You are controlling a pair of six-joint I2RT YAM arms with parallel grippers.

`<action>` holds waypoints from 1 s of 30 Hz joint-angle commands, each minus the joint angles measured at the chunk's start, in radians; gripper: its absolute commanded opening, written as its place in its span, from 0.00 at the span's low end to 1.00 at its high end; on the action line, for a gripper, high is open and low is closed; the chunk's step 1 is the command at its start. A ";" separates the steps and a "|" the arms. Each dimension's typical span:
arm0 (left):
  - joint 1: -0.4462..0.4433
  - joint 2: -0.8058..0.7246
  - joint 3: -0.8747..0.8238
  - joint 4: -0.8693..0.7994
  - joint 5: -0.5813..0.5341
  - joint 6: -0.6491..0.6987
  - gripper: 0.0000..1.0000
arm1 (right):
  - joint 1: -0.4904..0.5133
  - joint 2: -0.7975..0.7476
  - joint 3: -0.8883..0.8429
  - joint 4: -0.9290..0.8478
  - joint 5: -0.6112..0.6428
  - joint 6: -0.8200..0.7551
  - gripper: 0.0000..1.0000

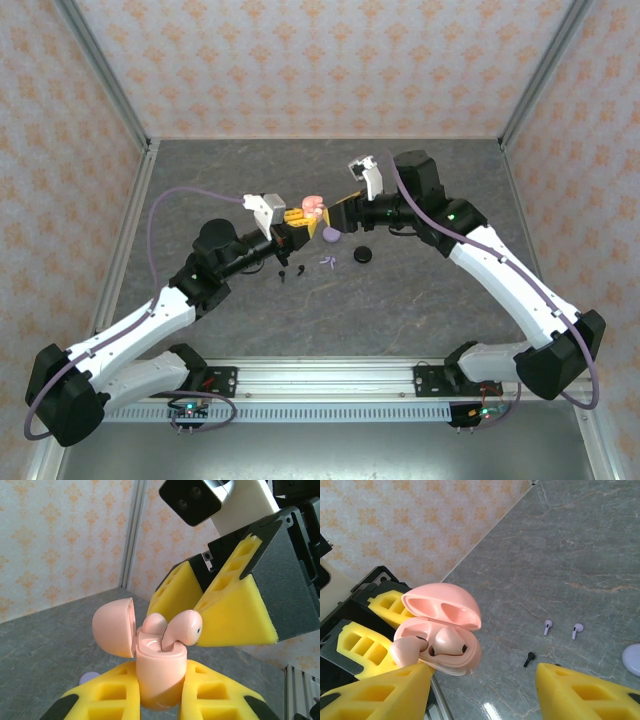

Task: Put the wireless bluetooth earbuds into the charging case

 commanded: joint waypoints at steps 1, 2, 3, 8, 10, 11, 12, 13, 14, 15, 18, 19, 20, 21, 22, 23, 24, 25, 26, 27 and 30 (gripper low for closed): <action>-0.005 -0.009 0.004 0.021 0.002 0.007 0.00 | -0.001 -0.001 0.031 0.047 -0.033 0.005 0.58; -0.005 -0.007 0.006 0.022 0.003 0.006 0.00 | 0.000 0.001 0.030 0.048 -0.035 0.006 0.58; -0.005 -0.006 0.006 0.021 0.003 0.006 0.00 | 0.001 0.002 0.031 0.050 -0.039 0.007 0.58; -0.005 0.002 0.010 0.021 0.005 0.006 0.00 | 0.001 0.009 0.033 0.057 -0.054 0.010 0.58; -0.005 0.005 0.012 0.021 0.006 0.007 0.00 | 0.001 0.011 0.034 0.058 -0.058 0.008 0.58; -0.005 0.005 0.012 0.021 0.006 0.006 0.00 | 0.001 0.011 0.033 0.058 -0.060 0.009 0.58; -0.005 0.007 0.013 0.022 0.006 0.007 0.00 | 0.001 0.012 0.033 0.058 -0.063 0.008 0.58; -0.005 0.007 0.014 0.020 0.007 0.006 0.00 | 0.001 0.012 0.034 0.058 -0.064 0.008 0.58; -0.005 0.008 0.014 0.022 0.007 0.007 0.00 | 0.001 0.012 0.034 0.058 -0.064 0.008 0.58; -0.005 0.009 0.015 0.022 0.006 0.007 0.00 | 0.001 0.014 0.034 0.059 -0.068 0.008 0.58; -0.005 0.011 0.014 0.022 0.008 0.006 0.00 | 0.003 0.016 0.035 0.060 -0.071 0.008 0.58; -0.005 0.011 0.015 0.021 0.008 0.006 0.00 | 0.005 0.016 0.036 0.060 -0.073 0.008 0.58; -0.005 0.011 0.015 0.022 0.008 0.007 0.00 | 0.004 0.017 0.036 0.060 -0.072 0.008 0.58; -0.005 0.011 0.015 0.022 0.008 0.005 0.00 | 0.004 0.018 0.034 0.061 -0.072 0.008 0.58; -0.005 0.011 0.015 0.022 0.008 0.005 0.00 | 0.006 0.020 0.035 0.062 -0.072 0.008 0.58; -0.005 0.010 0.013 0.023 0.008 0.005 0.00 | 0.006 0.022 0.036 0.063 -0.072 0.008 0.58; -0.005 0.010 0.014 0.021 0.008 0.005 0.00 | 0.008 0.022 0.037 0.064 -0.073 0.009 0.58; -0.005 0.010 0.014 0.022 0.008 0.005 0.00 | 0.008 0.023 0.039 0.064 -0.074 0.010 0.58; -0.004 0.009 0.014 0.023 0.008 0.005 0.00 | 0.009 0.026 0.040 0.066 -0.075 0.010 0.58; -0.005 0.011 0.014 0.023 0.009 0.005 0.00 | 0.011 0.027 0.040 0.067 -0.074 0.011 0.58; -0.005 0.011 0.014 0.022 0.009 0.005 0.00 | 0.013 0.030 0.041 0.068 -0.074 0.012 0.58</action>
